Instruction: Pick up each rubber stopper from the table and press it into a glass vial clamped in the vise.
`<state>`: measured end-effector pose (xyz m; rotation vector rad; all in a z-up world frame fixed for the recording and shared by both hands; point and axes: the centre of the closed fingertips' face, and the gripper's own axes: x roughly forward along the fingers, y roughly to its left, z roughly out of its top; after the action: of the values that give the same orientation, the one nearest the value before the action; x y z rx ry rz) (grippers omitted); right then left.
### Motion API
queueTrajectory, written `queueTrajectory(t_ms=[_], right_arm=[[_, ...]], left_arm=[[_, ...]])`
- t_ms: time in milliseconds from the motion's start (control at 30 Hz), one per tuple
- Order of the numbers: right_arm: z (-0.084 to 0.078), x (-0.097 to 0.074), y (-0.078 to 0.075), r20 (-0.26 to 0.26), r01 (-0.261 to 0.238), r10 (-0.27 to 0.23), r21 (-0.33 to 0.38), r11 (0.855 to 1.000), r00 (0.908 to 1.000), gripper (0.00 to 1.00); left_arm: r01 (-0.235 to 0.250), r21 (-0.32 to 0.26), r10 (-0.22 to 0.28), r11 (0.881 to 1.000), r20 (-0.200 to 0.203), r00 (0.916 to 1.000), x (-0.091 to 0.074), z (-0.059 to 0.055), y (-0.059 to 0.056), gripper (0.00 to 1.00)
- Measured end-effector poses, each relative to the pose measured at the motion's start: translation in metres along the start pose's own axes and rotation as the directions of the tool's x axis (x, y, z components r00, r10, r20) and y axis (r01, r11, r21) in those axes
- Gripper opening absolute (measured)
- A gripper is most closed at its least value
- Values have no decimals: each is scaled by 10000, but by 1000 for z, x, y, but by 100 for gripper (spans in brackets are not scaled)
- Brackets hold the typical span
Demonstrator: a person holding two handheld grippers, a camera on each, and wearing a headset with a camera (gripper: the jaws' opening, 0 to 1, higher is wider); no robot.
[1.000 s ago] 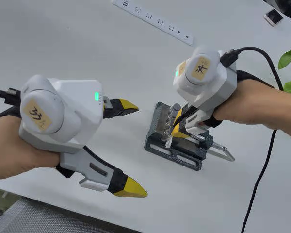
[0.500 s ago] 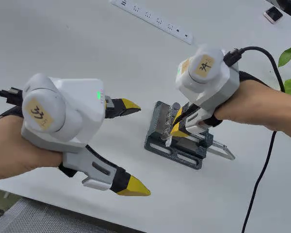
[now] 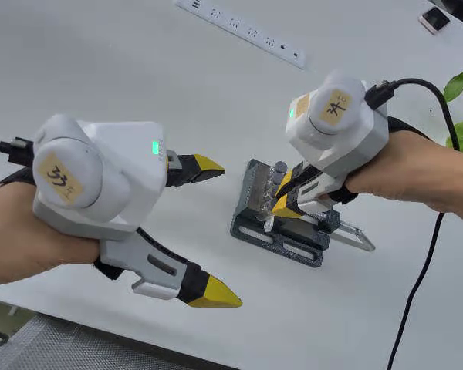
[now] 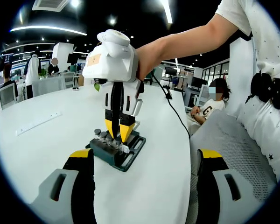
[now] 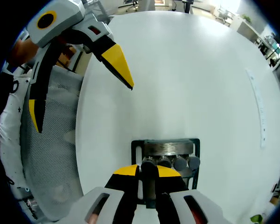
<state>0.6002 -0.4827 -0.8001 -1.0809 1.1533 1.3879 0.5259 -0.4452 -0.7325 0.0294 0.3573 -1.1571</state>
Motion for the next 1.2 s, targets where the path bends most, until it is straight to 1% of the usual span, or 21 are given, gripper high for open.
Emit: queueTrajectory(t_ms=[100,333,500,633,700,767,833,967,1200], right_arm=[[0,0,1,51,24,-25,72,10000,10000,9],[0,-1,0,156,99,-101,142,9999,9998,11],[0,-10,-1,373,230,-238,223,9995,9990,10],[-1,-16,-2,597,365,-381,283,9989,9975,7],[-1,-18,-1,689,418,-435,260,9988,9967,2],[1,-18,-1,821,420,-444,304,9987,9956,0],[2,-17,-1,881,407,-435,330,9986,9952,0],[3,-13,4,849,297,-314,213,9993,9959,1],[3,-9,2,869,257,-284,314,9992,9958,1]], left_arm=[[-18,-5,18,10000,41,10000,0,1,0,90],[-4,-1,4,10000,-2,10000,0,-1,0,90],[-14,-13,14,10000,9,10000,-1,-2,0,90],[-2,-24,2,10000,-46,10000,-1,-3,-1,90],[2,-23,-2,10000,-62,10000,-2,-4,-1,90],[4,-32,-4,10000,-66,10000,-2,-5,-1,90],[6,-40,-6,10000,-75,10000,-2,-5,-1,90],[16,-40,-17,10000,-90,10000,-2,-5,0,90],[59,-67,-60,10000,-120,9999,-2,-6,0,89]])
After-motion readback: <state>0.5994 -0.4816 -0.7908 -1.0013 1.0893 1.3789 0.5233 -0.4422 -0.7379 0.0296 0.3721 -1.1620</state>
